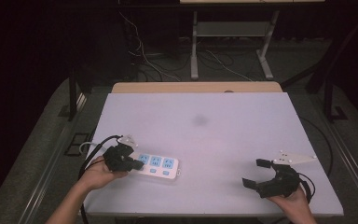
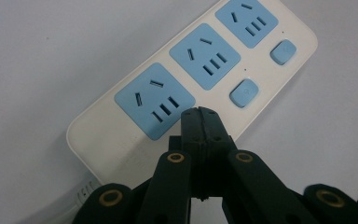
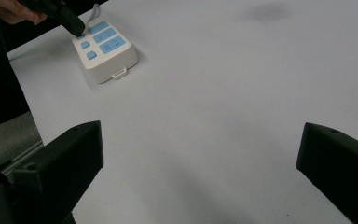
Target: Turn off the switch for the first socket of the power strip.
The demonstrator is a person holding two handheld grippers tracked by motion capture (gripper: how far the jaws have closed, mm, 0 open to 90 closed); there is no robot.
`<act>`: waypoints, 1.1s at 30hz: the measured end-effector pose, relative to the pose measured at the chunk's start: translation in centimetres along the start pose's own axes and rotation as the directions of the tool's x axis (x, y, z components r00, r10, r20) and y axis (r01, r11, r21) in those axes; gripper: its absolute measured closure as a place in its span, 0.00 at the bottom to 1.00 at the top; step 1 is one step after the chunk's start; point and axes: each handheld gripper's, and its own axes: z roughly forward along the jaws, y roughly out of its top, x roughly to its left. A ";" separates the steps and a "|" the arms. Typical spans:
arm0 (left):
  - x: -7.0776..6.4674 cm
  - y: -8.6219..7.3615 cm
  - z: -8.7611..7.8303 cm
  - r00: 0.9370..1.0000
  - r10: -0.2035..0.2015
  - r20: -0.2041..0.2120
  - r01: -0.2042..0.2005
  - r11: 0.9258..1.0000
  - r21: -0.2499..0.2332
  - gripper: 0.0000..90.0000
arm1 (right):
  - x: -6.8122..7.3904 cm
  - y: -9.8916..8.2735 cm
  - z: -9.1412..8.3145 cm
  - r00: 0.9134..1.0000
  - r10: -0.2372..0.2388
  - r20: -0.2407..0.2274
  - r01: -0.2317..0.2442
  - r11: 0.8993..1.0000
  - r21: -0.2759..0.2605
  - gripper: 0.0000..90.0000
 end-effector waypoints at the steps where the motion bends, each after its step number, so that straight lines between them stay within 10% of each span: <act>1: 0.0 0.0 0.0 1.000 -0.003 0.001 0.003 1.000 -0.001 1.00 | 0.0 0.0 0.0 1.000 0.000 0.000 0.000 1.000 0.000 0.00; 33: 0.2 0.0 -0.3 0.999 -0.036 -0.004 0.036 0.999 -0.036 0.99 | -0.2 0.0 -0.1 1.000 0.009 0.006 -0.009 1.000 -0.005 0.00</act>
